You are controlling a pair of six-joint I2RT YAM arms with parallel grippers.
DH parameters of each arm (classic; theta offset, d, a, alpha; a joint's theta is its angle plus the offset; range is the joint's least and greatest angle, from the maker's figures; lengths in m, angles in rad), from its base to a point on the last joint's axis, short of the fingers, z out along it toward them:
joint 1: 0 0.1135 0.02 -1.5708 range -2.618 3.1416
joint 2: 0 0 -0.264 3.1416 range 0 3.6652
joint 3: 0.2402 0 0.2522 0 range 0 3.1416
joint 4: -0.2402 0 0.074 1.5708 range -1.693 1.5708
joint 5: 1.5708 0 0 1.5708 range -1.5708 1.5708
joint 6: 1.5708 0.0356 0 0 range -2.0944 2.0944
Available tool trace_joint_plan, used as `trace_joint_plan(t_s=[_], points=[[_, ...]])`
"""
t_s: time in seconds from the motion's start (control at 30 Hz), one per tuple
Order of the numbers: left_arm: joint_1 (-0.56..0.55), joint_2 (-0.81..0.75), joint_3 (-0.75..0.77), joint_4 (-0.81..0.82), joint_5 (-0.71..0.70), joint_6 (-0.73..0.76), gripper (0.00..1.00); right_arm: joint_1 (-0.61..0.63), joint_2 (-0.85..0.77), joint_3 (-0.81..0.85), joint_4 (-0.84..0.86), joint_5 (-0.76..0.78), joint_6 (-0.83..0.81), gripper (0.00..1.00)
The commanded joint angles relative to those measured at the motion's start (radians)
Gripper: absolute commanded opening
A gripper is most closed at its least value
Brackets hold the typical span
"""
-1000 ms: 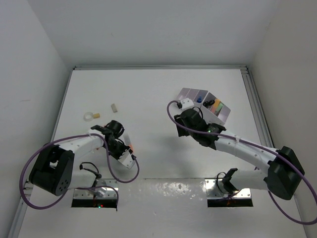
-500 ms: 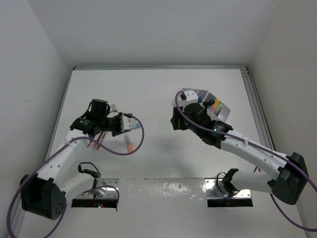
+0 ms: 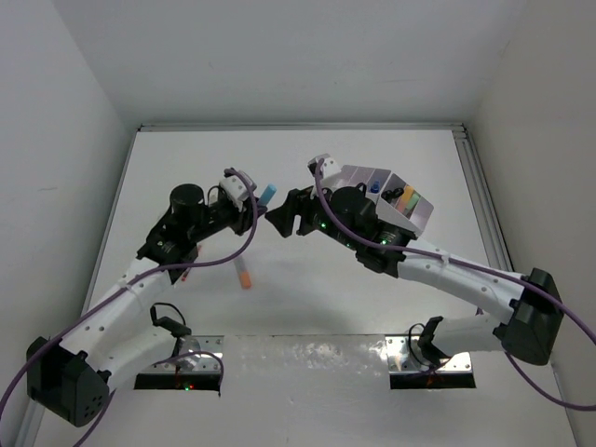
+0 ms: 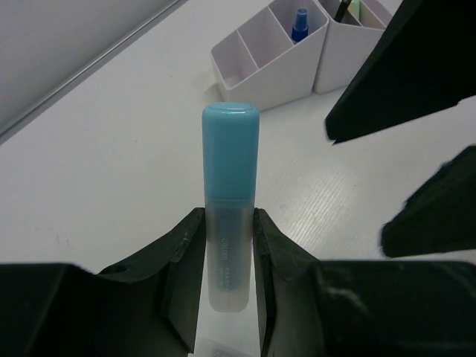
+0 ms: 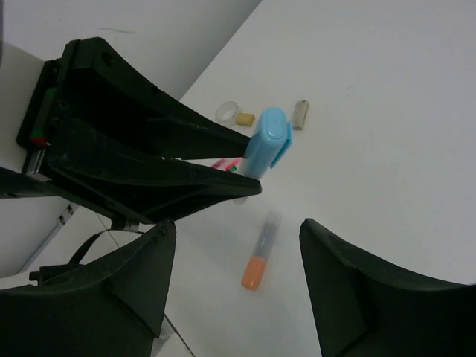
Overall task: Sort the stationery into containers
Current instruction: Place the pen in the storage box.
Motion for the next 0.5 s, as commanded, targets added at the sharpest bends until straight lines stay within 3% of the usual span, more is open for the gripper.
trace_joint_plan(t_s=[0.0,0.2,0.47], points=[[-0.04,-0.011,0.043,0.083,-0.04,-0.061,0.0,0.009,0.036,0.047,0.133,-0.032,0.029,0.65],[-0.072,-0.037,0.025,0.084,-0.031,-0.038,0.0,0.005,0.059,0.032,0.208,0.033,0.055,0.53],[-0.097,-0.057,0.011,0.103,-0.019,-0.021,0.0,-0.01,0.085,0.015,0.268,0.057,0.104,0.47]])
